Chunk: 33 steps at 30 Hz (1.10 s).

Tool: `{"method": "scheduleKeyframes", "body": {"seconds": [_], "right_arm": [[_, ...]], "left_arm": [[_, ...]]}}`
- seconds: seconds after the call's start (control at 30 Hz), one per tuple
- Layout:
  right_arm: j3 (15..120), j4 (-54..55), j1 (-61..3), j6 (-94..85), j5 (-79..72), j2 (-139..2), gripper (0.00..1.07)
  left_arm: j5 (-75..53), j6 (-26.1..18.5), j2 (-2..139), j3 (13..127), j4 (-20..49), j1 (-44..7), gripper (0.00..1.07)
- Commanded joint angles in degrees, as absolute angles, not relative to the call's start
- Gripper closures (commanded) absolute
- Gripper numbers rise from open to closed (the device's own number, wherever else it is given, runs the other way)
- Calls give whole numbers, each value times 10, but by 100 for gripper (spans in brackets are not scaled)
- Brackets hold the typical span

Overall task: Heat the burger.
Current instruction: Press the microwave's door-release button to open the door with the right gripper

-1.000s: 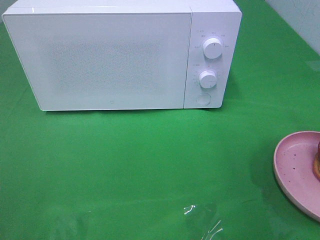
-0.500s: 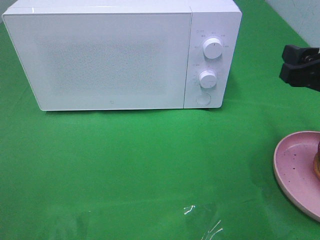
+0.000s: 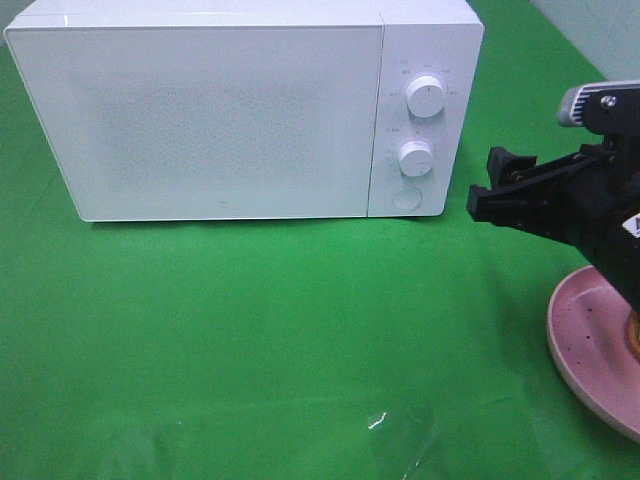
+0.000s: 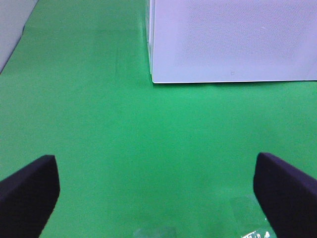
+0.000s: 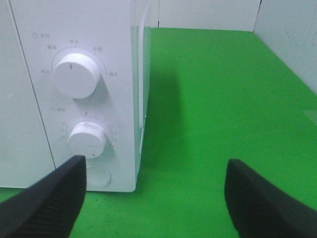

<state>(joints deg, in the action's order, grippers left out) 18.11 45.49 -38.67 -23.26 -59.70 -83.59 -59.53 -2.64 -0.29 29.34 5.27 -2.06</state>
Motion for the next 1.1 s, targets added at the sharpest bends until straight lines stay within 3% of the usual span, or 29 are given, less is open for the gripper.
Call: {"method": "scheduleKeyframes", "body": {"seconds": [0.03,0.17,0.63,0.8,1.03,1.1], "right_arm": [[185,481,-407,-238,-621,-851,34],[214,516,-441,-238,-620,-894,34],[256,512,-447,-224,-610,-955,34],[257,512,-447,-165,-607,-956,39],[257,512,-447,54,-585,-956,60],[257,512,-447,156,-582,-956,70]], "left_arm": [[-593,-23,-14,292,52,-18,6],[-593,-23,-14,292,52,-18,6],[-593,-23,-14,292,52,-18,6],[-593,-23,-14,292,52,-18,6],[-593,-23,-14,292,52,-18,6],[-593,-23,-14,292,52,-18,6]]}}
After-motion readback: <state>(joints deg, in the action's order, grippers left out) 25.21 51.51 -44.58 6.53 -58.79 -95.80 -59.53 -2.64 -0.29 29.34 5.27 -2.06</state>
